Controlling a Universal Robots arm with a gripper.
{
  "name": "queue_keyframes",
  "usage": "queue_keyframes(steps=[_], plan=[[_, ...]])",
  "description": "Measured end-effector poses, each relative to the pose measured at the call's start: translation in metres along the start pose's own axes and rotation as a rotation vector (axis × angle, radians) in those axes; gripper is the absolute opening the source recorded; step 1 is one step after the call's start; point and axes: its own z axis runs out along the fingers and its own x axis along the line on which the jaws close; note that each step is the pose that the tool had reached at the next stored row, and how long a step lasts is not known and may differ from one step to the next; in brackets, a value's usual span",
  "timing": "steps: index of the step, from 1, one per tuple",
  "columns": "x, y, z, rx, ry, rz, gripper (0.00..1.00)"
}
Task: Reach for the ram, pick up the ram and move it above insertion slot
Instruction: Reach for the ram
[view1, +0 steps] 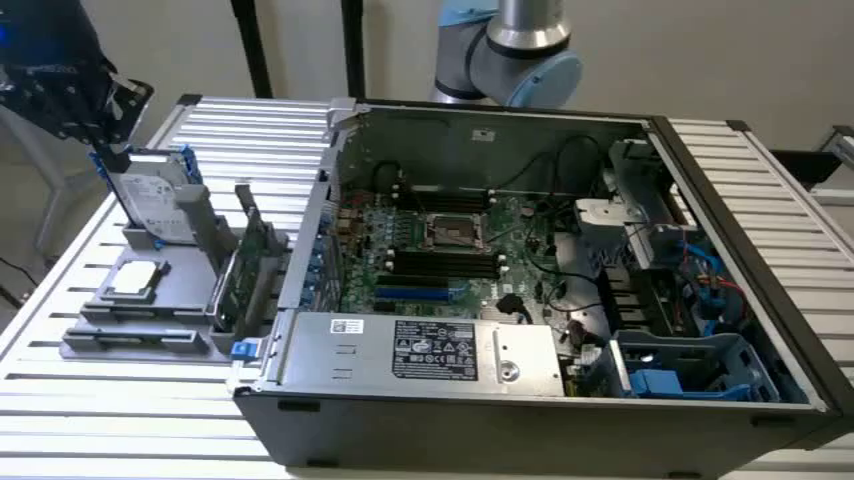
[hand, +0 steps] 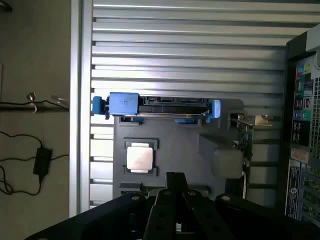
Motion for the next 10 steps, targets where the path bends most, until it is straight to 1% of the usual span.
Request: queue_keyframes(steps=[10], plan=[[0.0,0.0,0.0,0.0,0.0,0.0,0.11]])
